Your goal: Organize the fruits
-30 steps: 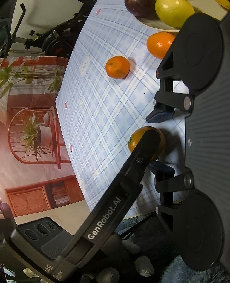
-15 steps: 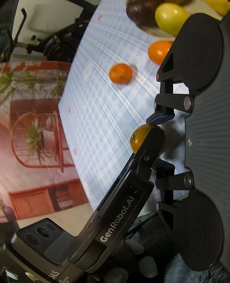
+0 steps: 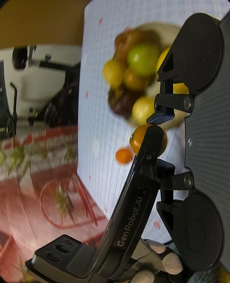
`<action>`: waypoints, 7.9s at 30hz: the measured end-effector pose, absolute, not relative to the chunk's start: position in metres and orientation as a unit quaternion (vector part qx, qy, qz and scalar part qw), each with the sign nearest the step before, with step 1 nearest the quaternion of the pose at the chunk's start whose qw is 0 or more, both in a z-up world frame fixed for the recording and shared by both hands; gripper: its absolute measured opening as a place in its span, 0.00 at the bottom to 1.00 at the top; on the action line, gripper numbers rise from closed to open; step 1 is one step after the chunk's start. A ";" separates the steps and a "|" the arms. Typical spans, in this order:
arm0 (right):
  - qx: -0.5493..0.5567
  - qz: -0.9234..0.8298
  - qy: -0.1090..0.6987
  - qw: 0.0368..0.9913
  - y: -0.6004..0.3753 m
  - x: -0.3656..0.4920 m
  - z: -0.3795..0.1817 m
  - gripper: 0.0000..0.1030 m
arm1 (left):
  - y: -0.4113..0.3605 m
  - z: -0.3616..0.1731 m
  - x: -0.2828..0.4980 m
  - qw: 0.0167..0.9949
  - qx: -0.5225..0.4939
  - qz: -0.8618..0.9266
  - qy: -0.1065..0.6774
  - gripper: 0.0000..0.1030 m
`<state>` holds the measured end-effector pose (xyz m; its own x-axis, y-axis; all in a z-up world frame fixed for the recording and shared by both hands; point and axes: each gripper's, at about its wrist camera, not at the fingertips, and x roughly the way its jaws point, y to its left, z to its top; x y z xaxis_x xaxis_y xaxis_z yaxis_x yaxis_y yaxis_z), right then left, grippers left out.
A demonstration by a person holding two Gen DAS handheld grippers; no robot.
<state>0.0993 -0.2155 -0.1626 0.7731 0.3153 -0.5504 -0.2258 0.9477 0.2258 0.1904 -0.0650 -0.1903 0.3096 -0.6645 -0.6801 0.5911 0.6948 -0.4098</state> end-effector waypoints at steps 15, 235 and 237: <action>0.005 0.101 0.297 0.949 -0.206 0.094 -0.173 0.43 | -0.075 -0.202 0.198 0.813 -0.058 -0.372 0.444 0.53; 0.053 0.087 0.246 0.964 -0.217 0.139 -0.153 0.40 | -0.074 -0.168 0.233 0.844 -0.042 -0.375 0.380 0.35; 0.060 0.076 0.243 0.965 -0.225 0.136 -0.155 0.40 | -0.082 -0.171 0.238 0.842 -0.041 -0.376 0.384 0.35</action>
<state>0.1362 -0.2254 -0.1552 0.8708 0.1752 -0.4594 -0.1169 0.9813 0.1527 0.2376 -0.0821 -0.1709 0.4214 -0.6654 -0.6162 0.6023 0.7133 -0.3583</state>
